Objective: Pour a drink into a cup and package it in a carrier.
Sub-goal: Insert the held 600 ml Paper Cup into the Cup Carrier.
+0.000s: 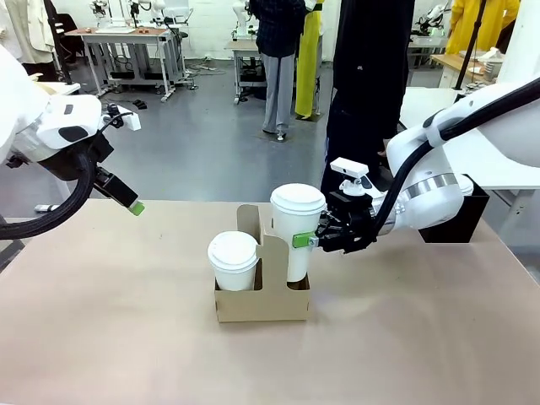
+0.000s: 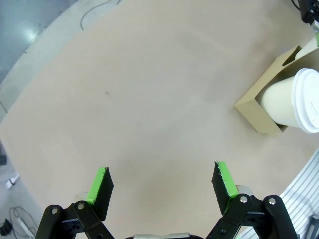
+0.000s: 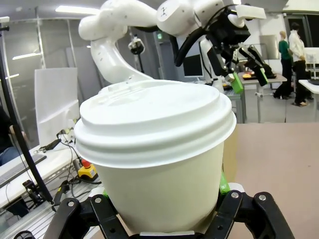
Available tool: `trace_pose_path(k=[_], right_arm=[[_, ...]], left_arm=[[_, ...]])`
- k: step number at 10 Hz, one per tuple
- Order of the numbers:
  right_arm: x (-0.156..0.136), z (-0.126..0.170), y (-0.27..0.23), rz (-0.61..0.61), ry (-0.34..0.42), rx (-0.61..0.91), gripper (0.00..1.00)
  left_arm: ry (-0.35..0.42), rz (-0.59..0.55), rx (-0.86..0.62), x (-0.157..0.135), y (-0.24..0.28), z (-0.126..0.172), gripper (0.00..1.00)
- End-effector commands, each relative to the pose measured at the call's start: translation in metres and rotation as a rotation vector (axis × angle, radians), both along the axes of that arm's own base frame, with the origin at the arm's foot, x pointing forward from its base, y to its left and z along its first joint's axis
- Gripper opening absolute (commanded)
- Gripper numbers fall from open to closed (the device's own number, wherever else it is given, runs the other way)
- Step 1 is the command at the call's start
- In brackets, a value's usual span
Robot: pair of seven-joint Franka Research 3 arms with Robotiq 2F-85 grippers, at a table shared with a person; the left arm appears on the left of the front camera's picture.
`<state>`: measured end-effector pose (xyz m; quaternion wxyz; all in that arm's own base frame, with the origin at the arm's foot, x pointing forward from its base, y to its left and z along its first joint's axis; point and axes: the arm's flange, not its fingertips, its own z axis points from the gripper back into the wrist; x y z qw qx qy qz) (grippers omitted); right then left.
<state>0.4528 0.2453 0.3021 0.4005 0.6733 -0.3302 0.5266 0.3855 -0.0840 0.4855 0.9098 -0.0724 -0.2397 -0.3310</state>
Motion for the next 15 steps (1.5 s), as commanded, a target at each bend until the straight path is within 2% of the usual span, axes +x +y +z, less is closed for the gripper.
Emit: trace_pose_path(k=[1, 8, 13, 14, 15], right_arm=[[0.007, -0.007, 0.008, 0.040, -0.037, 0.012, 0.80], [0.015, -0.054, 0.011, 0.098, -0.028, -0.037, 0.80], [0.012, -0.076, 0.013, 0.153, -0.075, -0.025, 0.80], [0.009, -0.077, 0.012, 0.162, -0.107, -0.040, 1.00], [0.008, -0.075, 0.009, 0.156, -0.118, -0.047, 1.00]], left_arm=[[0.008, 0.016, 0.007, -0.002, 0.000, 0.002, 1.00], [0.008, 0.016, 0.007, -0.002, 0.000, 0.002, 1.00], [0.008, 0.016, 0.007, -0.002, 0.000, 0.002, 1.00], [0.008, 0.016, 0.007, -0.002, 0.000, 0.002, 1.00], [0.008, 0.016, 0.007, -0.002, 0.000, 0.002, 1.00]])
